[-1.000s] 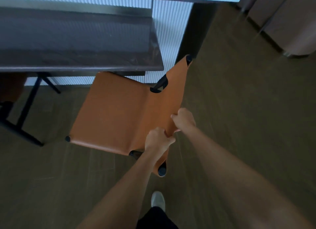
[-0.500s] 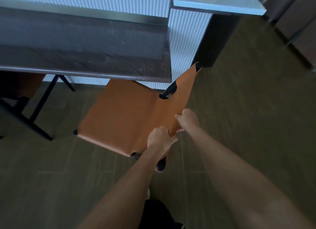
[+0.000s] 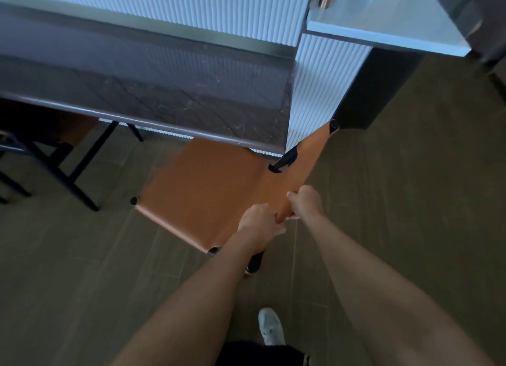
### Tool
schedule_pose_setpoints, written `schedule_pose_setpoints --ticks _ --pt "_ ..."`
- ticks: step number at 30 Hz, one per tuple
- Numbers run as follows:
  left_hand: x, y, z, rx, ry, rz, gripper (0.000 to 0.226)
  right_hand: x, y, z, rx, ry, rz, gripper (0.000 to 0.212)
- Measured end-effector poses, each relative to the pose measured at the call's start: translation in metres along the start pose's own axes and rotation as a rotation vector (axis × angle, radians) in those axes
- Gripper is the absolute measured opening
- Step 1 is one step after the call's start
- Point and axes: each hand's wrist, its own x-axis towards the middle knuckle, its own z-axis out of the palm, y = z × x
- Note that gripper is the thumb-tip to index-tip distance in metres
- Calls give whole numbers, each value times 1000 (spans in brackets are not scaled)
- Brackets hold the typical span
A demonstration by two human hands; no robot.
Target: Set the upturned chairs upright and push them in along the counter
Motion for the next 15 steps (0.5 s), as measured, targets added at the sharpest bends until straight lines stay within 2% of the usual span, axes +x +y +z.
schedule_pose_setpoints --ticks 2,8,15 --pt "5 6 -1 -8 10 -25 14 8 0 -5 14 -30 -25 12" --pt "19 24 -5 69 57 -67 23 31 2 -17 60 -97 -76 15" --pt "35 46 -5 182 64 -144 23 54 1 -31 129 -159 -52 6"
